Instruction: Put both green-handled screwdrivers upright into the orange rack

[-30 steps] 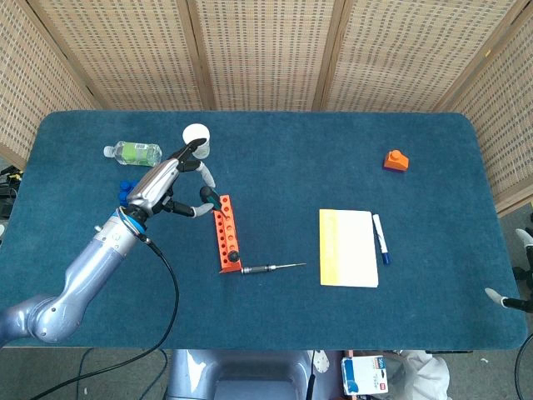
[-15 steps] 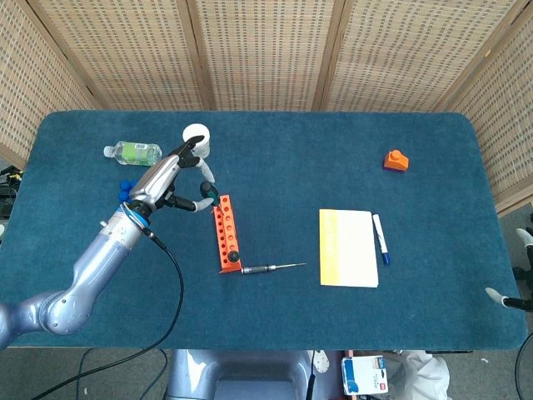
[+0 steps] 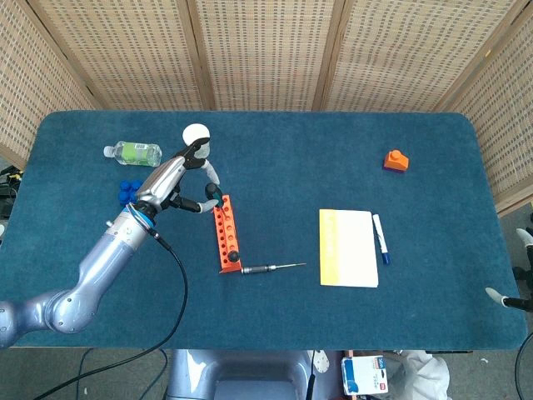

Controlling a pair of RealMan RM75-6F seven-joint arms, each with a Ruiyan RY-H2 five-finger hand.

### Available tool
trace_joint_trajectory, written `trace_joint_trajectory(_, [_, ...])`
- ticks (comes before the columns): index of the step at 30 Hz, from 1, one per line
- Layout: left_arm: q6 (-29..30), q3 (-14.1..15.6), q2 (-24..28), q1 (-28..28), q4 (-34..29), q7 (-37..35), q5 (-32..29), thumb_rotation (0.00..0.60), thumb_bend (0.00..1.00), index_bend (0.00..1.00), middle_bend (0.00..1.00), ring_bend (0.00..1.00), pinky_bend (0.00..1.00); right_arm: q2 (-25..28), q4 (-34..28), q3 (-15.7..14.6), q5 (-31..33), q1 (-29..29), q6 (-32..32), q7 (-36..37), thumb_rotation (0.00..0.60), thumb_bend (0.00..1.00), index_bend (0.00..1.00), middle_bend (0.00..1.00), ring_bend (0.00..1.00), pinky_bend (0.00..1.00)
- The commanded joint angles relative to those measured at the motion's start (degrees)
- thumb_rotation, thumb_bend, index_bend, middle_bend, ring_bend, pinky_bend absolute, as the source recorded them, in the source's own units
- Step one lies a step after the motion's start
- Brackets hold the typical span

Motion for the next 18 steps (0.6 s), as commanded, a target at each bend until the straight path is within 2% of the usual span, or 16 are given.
trace_joint_trajectory(1, [0.44, 0.10, -0.02, -0.19, -0.22, 0.36, -0.30, 0.600, 0.63, 0.73, 0.00, 0.00, 0.00, 0.02, 0.00, -0.01, -0.04, -0.02, 0.01, 0.07, 0.600, 0.00, 0.00, 0.00, 0.00, 0.00])
trace_joint_trajectory(18, [0.22, 1.03, -2.14, -0.94, 1.76, 0.75, -1.10, 0.600, 0.63, 0.73, 0.00, 0.00, 0.00, 0.07, 0.13, 0.01, -0.05, -0.03, -0.09, 0.32, 0.600, 0.00, 0.00, 0.00, 0.00, 0.00])
